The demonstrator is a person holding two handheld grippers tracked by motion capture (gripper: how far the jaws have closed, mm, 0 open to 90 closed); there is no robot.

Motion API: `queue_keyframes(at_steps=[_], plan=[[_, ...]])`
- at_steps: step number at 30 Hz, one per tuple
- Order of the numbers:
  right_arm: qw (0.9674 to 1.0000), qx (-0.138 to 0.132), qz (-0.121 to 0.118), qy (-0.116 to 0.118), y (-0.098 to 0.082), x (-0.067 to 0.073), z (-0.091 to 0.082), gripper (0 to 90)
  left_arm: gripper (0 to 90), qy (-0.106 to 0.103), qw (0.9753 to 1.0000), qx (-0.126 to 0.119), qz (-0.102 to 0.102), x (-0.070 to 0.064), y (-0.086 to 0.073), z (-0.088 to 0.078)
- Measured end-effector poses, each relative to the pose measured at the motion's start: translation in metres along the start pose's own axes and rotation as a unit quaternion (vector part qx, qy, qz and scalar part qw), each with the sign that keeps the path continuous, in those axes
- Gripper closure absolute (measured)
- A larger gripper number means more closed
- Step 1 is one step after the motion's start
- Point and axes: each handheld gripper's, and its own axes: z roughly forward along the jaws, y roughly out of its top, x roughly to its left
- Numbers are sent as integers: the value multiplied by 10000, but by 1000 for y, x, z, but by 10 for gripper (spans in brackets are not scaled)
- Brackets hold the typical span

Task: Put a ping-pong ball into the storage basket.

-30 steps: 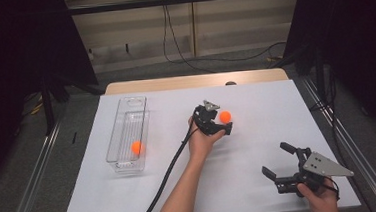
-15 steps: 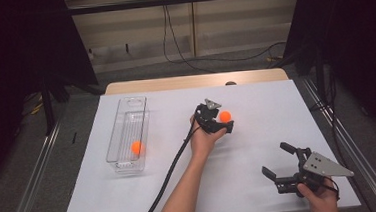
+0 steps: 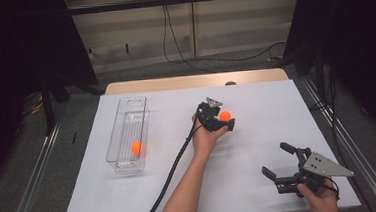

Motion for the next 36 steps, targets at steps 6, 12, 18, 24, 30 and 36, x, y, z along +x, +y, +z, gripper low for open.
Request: queue_keyframes(at_steps=[6, 12, 18, 24, 30, 36], plan=[[10000, 0, -2, 7, 0, 0, 0, 11, 165, -41, 10000, -23, -32, 0, 1, 3], [10000, -8, 11, -5, 0, 0, 0, 11, 208, -46, 10000, 9, -48, 1, 1, 7], [10000, -10, 11, 1, 0, 0, 0, 12, 270, -77, 10000, 34, -27, -1, 1, 11], [10000, -3, -6, 11, 0, 0, 0, 12, 338, -84, 10000, 12, -5, -2, 2, 16], [10000, -14, 4, 2, 0, 0, 0, 12, 368, -91, 9999, 99, 8, -1, 2, 21], [10000, -8, 5, 15, 0, 0, -1, 12, 420, -72, 9999, 118, -52, 0, 2, 25]])
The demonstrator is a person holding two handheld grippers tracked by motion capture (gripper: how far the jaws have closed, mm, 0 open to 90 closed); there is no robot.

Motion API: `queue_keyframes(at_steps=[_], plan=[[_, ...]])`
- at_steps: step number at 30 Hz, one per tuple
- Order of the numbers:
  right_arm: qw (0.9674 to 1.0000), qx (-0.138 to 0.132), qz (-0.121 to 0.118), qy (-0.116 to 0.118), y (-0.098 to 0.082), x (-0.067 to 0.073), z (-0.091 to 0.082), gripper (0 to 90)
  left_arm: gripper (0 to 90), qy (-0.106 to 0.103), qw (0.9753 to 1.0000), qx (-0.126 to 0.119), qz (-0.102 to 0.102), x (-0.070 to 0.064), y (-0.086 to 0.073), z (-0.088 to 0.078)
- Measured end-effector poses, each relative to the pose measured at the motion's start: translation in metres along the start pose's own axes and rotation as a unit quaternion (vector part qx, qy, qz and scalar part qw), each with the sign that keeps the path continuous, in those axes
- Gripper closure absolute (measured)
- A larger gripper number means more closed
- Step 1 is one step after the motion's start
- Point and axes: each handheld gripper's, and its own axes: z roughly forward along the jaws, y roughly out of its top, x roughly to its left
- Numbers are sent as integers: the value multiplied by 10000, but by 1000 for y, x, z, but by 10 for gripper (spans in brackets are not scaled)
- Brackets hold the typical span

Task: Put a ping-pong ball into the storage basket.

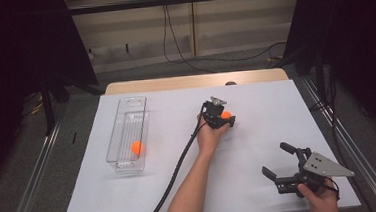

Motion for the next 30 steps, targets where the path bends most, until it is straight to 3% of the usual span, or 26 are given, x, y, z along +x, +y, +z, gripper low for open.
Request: queue_keyframes(at_steps=[10, 15, 30], plan=[[10000, -4, 9, -7, 0, 0, 0, 12, 474, 33, 9998, 107, -164, 3, 1, 5], [10000, -13, 2, -9, 0, 0, 0, 13, 504, 60, 9998, 157, -138, 4, 2, 6], [10000, -11, -7, -17, 0, -1, 0, 13, 510, -174, 9995, 221, -119, 2, 4, -8]])
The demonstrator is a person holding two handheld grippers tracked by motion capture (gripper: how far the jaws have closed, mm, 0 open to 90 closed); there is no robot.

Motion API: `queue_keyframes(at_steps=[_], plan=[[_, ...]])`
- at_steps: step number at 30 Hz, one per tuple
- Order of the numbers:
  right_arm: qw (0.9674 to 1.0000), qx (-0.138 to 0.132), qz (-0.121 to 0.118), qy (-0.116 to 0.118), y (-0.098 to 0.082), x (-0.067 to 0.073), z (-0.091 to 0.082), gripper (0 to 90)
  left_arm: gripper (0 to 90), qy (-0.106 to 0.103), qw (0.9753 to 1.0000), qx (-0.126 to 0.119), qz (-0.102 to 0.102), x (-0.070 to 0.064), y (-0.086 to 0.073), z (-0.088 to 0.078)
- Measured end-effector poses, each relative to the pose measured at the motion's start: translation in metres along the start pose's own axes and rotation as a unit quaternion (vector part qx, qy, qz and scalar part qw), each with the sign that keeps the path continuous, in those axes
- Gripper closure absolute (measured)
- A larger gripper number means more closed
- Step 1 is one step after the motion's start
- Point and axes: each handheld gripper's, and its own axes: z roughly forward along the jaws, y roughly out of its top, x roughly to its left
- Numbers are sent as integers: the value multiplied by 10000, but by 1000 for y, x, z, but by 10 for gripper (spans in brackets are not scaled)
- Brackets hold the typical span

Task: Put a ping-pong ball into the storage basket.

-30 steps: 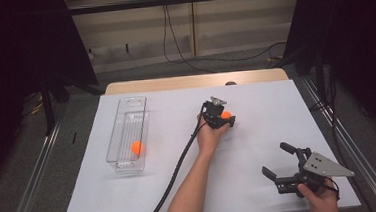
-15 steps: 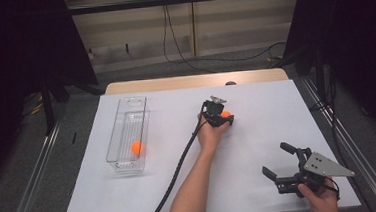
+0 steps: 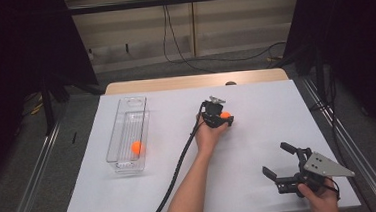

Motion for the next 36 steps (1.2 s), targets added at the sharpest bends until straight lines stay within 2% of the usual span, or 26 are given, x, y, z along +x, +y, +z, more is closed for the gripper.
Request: queue_keyframes(at_steps=[6, 14, 21, 24, 36], plan=[[10000, 14, -6, -8, 0, 0, 0, 12, 509, -95, 9999, -62, 6, -1, -1, -11], [10000, 14, -6, -21, 0, 0, 0, 12, 509, -128, 9999, -23, 76, -3, -7, -20], [10000, 20, -9, -22, 0, 0, 1, 12, 509, -205, 9997, 21, 127, -6, -5, -29], [10000, 18, -15, -26, 0, 0, 1, 12, 510, -201, 9995, 94, 212, -6, -5, -31], [10000, 27, -15, -16, 0, 0, 1, 12, 509, -306, 9990, 170, 260, -6, -9, -41]])
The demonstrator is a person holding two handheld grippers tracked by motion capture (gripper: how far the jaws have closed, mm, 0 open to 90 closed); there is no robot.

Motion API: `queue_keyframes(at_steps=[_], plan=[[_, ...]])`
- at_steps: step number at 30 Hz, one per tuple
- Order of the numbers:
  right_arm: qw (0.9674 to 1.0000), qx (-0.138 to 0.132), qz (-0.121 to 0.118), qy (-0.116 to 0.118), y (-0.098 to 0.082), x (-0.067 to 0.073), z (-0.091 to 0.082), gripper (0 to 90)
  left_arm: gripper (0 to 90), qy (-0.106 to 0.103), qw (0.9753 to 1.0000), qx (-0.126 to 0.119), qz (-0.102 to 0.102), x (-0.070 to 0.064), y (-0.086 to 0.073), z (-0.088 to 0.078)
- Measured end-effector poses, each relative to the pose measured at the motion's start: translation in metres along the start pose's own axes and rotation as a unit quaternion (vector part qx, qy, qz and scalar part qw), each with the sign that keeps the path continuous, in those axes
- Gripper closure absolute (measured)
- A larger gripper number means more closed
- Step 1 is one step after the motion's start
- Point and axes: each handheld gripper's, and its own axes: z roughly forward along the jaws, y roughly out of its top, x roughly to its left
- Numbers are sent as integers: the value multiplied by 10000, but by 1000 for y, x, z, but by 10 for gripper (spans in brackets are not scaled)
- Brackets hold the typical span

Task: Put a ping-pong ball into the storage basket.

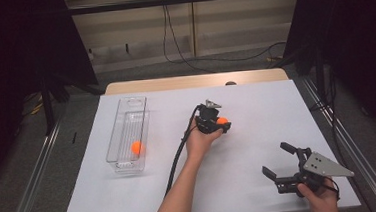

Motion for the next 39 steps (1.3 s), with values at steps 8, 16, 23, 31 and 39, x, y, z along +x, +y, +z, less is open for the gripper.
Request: queue_keyframes(at_steps=[8, 16, 23, 31, 39], plan=[[10000, -6, -19, -5, 0, 0, 1, 12, 510, -25, 9999, 131, 31, 3, -6, -9], [10000, -5, -23, -1, 0, 0, 1, 12, 509, 33, 9999, 79, 67, 5, -9, -18], [10000, -2, -22, -3, 0, 0, 1, 12, 509, 74, 9999, 63, 77, 7, -10, -25], [10000, -2, -22, 2, 0, 0, 1, 12, 510, 89, 9998, 108, 159, 7, -12, -31], [10000, -1, -24, -2, 0, 0, 1, 12, 509, 89, 9996, 183, 183, 9, -17, -37]])
